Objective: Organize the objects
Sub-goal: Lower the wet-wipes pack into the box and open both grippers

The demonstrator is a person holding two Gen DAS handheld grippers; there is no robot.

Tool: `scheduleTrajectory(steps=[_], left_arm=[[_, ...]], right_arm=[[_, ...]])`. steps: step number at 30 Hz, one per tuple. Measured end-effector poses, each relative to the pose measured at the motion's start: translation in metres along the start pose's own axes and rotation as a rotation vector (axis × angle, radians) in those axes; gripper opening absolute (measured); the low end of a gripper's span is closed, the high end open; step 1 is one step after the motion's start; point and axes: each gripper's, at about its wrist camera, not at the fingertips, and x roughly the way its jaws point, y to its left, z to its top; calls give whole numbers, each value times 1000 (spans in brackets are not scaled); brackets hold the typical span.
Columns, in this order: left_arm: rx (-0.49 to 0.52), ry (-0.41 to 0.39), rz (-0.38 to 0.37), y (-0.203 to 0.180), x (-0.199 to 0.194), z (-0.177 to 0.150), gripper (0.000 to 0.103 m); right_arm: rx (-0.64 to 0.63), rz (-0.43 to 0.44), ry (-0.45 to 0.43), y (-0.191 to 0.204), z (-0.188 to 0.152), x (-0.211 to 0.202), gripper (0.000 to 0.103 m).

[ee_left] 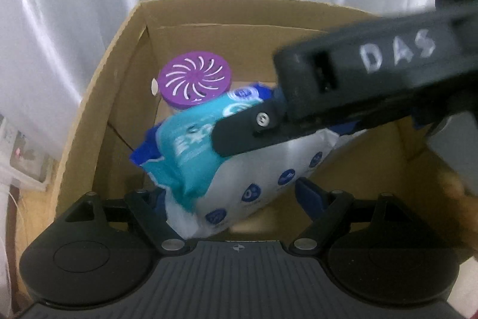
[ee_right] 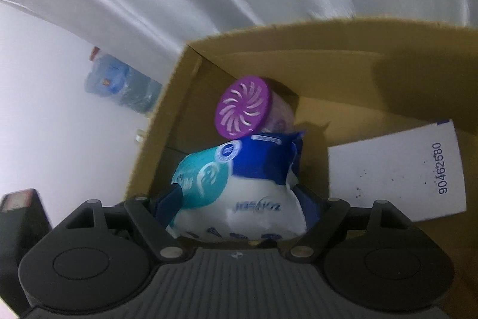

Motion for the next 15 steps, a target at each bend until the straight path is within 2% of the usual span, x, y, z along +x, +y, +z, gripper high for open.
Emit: scheduleTrajectory(steps=[7,15], left_arm=[[27,-43,38,7,-14,-12,88],[2,-223,37,-1,-82,-49,95]], right_arm=[[16,-5,7,-4,-3,-6,84],[16,12,-98,10,-20,-56,86]])
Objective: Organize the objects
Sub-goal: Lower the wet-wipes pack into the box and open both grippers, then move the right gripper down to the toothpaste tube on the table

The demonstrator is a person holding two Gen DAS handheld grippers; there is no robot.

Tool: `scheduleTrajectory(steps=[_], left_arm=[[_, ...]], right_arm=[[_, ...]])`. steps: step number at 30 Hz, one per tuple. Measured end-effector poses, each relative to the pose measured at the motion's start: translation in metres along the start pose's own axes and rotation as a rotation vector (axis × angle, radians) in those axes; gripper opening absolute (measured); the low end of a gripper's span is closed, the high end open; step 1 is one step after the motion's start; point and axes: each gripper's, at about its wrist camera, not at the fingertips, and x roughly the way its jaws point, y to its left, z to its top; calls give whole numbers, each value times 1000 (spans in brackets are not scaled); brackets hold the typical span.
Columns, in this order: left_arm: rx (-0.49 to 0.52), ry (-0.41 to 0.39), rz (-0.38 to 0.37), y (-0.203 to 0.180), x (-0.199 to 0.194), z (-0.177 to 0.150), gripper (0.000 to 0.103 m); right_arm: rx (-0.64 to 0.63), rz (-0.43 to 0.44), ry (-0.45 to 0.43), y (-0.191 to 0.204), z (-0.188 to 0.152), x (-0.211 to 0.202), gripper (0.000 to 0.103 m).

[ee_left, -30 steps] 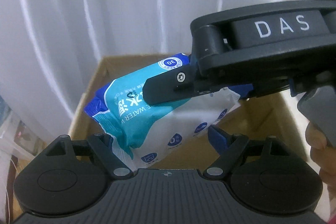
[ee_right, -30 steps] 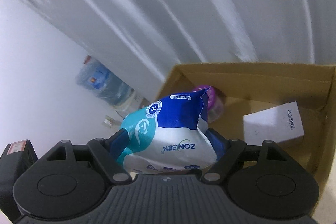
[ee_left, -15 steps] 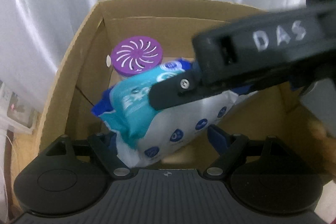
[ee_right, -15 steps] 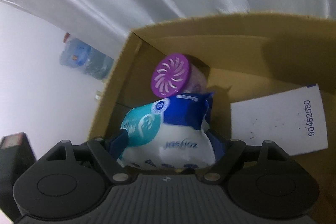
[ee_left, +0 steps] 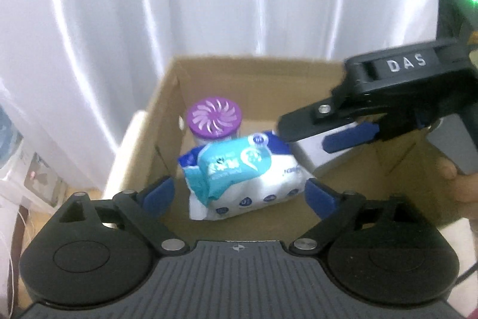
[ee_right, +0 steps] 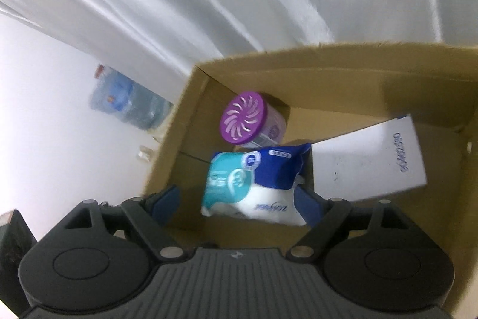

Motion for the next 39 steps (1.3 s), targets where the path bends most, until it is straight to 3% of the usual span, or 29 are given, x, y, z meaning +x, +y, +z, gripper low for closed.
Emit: scheduleTrajectory(steps=[7,14,18,25,32,39], left_arm=[[-99,-111,31,28,-69,-35,98],[-229,-102,91,49,-76,-97,98],[-268,-86,130,57,-72,-119,98],[-261,-83,150,77,-66,-134,97],[-334,-74,81,113,-42,-143,84],[-389,-46,15,141,-16,-145,83]], right_arm=[[10,103,-135,17,-38,-60,88],[-5,186,-186,32,-95,-79,88],[18,187,-158,30,-125,-60,88],[43,49,-137,26,-144,-2,80],[142,11,-134,17,-144,46,80],[179,-10,-156,15,-141,77,70]])
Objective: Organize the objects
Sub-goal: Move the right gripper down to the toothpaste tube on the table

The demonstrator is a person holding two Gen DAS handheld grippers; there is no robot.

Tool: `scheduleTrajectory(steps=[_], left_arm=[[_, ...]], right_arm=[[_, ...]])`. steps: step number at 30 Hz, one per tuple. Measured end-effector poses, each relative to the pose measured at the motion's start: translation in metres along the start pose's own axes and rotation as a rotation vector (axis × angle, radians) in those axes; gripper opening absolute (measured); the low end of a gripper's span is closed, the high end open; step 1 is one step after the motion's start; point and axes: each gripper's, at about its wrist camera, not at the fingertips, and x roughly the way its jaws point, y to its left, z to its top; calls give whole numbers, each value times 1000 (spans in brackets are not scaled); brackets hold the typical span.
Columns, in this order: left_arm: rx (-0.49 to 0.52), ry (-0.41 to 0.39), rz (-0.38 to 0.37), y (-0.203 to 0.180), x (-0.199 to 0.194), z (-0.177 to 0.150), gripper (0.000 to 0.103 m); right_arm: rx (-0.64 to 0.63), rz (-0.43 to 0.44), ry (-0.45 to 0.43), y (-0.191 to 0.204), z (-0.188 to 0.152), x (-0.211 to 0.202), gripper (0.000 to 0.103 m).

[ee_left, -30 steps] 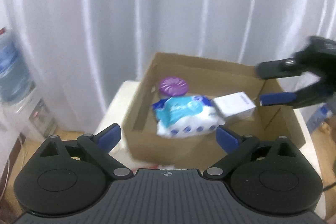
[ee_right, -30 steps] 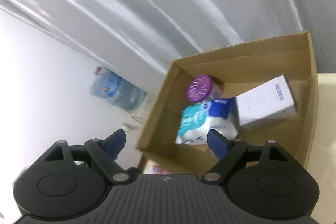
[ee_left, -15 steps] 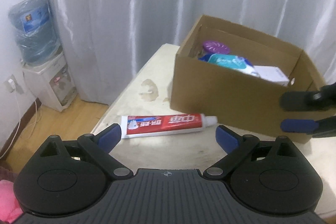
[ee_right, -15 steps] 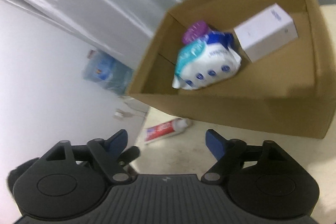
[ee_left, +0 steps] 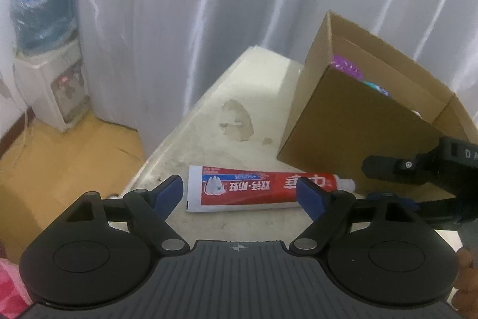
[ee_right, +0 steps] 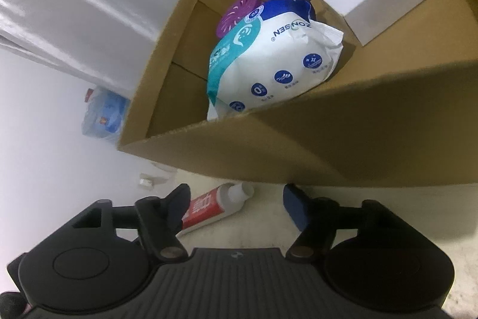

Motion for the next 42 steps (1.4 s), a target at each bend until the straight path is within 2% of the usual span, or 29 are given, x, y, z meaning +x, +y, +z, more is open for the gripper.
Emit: scheduleTrajectory(steps=[3,7,16,26,34,36,40,42], left_arm=[[-2,37,-18,2,10,2,84],[6,32,-23,2,12,3,85],[34,38,-32,-1,6,-3,85],[53,62,-55,-16,-7,-18,85],[85,97,-91,-42,-23,-40,85],[98,102,-103,-51,-27,-47,85],[140,110,-188,-76,-39,-58,84],[175,118,-188,-92,-42,-64,84]], right_arm=[[-17,3,-8,5,-5,6,67],[-13,-2,-21,8,-9,11,63],[12,-33,-23,4,-12,10,39],[-10,-68,-3,-1,-17,-12,38],[-12,-104,10,-15,-30,-48,38],[-3,-108,10,-21,-35,-58,38],[46,-78,49,-34,-45,-70,35],[51,-82,50,-37,-51,-79,35]])
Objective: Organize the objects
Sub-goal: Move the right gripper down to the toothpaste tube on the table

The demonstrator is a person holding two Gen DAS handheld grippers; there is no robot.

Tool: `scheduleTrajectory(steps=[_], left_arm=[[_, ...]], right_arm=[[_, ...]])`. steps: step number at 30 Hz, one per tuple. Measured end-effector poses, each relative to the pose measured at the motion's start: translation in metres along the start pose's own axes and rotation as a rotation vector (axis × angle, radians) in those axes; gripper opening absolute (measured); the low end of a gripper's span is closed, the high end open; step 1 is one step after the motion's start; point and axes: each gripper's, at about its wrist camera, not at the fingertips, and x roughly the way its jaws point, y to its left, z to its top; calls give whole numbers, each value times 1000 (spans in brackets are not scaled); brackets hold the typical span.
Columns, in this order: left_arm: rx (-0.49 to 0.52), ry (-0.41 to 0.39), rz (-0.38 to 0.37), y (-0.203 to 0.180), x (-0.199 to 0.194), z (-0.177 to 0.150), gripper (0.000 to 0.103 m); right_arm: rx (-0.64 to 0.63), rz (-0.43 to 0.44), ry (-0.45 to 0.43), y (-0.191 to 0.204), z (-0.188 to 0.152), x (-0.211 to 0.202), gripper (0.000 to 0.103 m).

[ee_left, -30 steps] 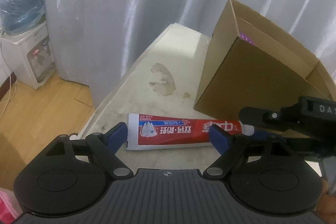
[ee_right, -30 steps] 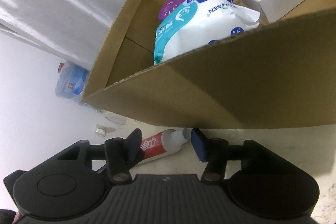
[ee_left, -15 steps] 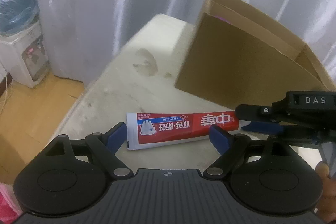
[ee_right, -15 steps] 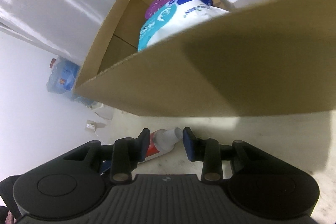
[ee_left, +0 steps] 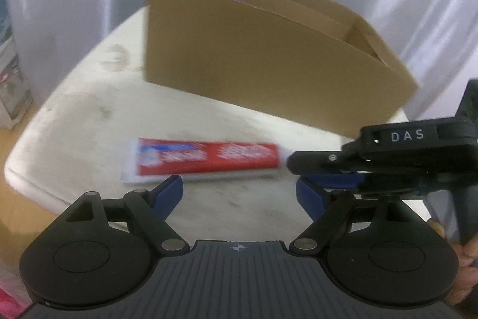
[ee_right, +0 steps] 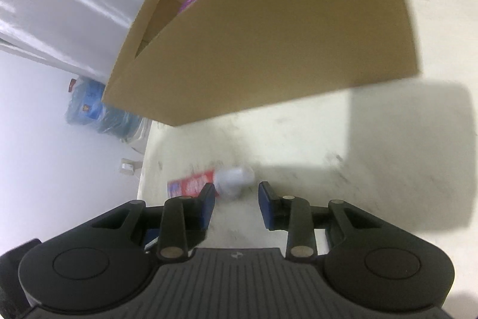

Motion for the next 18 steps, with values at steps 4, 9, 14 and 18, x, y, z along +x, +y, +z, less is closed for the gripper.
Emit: scheduleTrajectory(steps=[4,9,14,18], left_arm=[[53,-1,34,-22,-2,-10,83],[52,-17,64,-30,-13,-18,84],[33,-38,89,-30,-23,-22,84],[14,-27,99,-27,-22,-26,84]], right_arm=[[30,9,-33,-13,0,-17,35],[37,13,-73,-22,-7,-33,35],[0,26,-76,-11,-6,-27,36],[-119,23,-65,7,-9,-32,36]])
